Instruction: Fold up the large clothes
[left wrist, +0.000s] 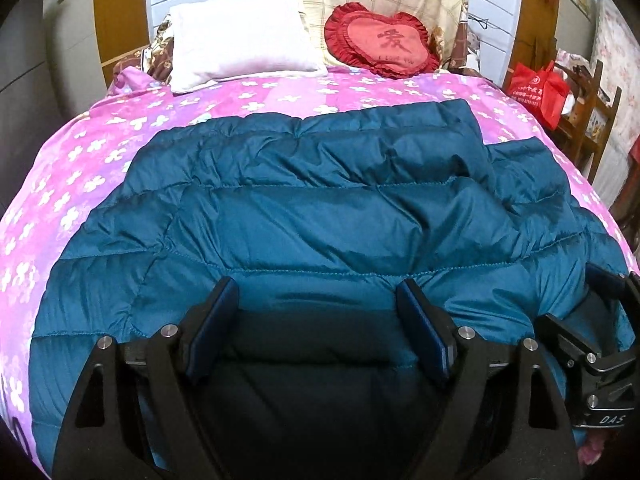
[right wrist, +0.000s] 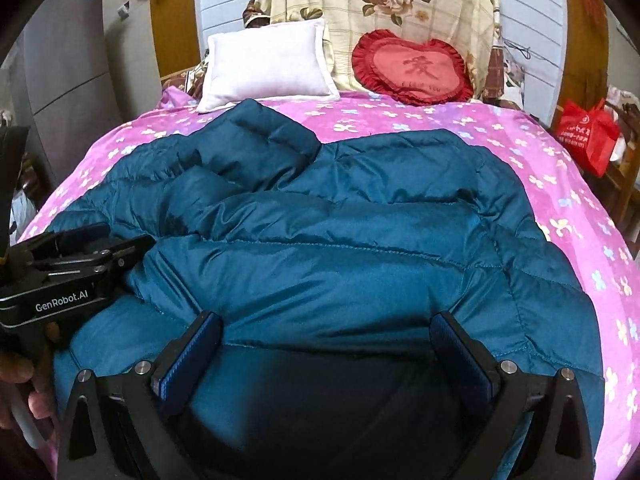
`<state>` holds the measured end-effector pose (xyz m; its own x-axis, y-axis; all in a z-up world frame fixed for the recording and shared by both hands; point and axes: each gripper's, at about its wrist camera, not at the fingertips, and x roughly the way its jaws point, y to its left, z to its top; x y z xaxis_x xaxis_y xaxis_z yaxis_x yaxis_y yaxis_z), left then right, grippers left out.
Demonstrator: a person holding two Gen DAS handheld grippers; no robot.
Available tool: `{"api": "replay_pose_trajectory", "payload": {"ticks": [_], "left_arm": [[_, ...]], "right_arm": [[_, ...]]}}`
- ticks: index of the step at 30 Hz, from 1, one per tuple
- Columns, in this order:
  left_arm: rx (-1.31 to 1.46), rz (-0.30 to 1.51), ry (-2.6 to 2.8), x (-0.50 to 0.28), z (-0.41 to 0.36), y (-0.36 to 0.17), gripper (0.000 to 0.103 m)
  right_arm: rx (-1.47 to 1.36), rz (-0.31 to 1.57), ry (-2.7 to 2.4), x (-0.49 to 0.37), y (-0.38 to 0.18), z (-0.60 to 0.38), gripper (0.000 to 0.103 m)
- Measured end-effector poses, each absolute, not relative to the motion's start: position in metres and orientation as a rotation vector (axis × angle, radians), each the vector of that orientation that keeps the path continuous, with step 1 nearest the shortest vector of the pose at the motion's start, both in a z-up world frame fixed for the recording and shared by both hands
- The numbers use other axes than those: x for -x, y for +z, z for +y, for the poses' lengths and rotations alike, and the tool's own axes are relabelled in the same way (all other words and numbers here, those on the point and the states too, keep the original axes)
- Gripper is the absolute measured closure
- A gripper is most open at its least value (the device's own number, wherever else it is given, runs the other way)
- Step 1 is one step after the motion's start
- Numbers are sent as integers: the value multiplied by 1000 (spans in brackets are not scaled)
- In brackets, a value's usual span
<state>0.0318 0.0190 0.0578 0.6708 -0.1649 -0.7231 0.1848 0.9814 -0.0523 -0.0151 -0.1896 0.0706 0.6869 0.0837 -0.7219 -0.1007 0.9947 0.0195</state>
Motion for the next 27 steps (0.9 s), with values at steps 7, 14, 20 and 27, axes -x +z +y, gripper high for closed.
{"api": "replay_pose_trajectory", "payload": {"ticks": [7, 14, 20, 27], "left_arm": [[-8, 797, -251, -23, 31, 67, 21], [94, 723, -114, -9, 94, 92, 21], [131, 891, -135, -38, 125, 59, 21], [174, 760, -130, -28, 152, 88, 21]], "right_arm": [[17, 848, 78, 22, 83, -189, 0], [53, 719, 17, 66, 125, -202, 0], [-116, 870, 6, 62, 89, -243, 0], [-131, 892, 38, 58, 79, -248, 0]]}}
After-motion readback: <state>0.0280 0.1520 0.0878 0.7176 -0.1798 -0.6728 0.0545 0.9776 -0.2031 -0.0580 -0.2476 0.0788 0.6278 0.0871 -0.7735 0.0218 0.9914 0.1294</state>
